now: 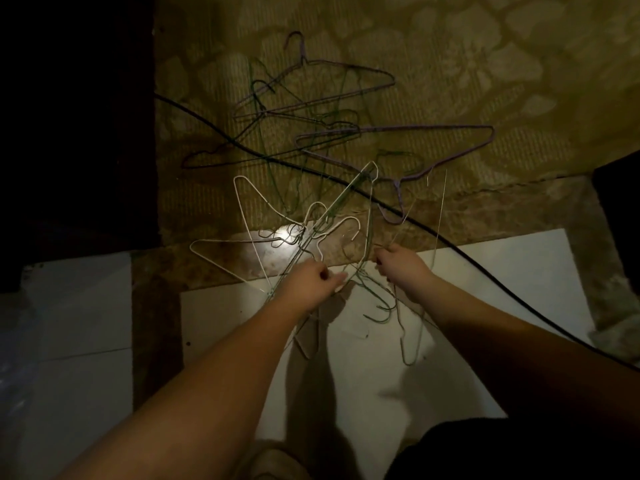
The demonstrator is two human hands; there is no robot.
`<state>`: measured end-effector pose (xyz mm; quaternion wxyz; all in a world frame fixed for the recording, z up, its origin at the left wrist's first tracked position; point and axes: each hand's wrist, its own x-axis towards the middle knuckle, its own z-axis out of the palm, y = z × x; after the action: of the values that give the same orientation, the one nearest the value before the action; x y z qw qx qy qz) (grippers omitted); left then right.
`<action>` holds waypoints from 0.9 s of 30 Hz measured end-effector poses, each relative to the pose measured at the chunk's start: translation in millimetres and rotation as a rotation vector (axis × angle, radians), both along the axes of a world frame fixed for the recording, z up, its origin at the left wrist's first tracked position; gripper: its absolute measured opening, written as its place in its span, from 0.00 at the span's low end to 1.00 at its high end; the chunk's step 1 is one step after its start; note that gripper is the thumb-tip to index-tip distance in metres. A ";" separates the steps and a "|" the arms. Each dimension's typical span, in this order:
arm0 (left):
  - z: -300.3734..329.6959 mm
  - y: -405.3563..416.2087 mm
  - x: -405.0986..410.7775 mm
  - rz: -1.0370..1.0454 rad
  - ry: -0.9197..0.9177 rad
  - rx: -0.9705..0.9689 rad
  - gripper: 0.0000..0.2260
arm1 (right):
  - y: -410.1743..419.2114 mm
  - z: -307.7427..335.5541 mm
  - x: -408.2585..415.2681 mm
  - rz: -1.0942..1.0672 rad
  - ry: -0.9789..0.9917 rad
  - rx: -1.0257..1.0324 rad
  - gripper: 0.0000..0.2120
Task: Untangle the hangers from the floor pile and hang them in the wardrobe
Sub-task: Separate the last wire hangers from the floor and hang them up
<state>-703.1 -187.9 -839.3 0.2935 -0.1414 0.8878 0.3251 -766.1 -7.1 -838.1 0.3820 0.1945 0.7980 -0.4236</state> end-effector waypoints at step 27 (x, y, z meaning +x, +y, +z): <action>0.3 27.0 -10.9 0.074 -0.107 -0.223 0.17 | -23.7 -16.1 15.4 -0.265 -0.110 -0.150 0.06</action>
<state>-714.0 -160.9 -839.1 0.3105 -0.2228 0.8958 0.2269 -750.7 -30.8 -854.3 0.3793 0.2918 0.7093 -0.5176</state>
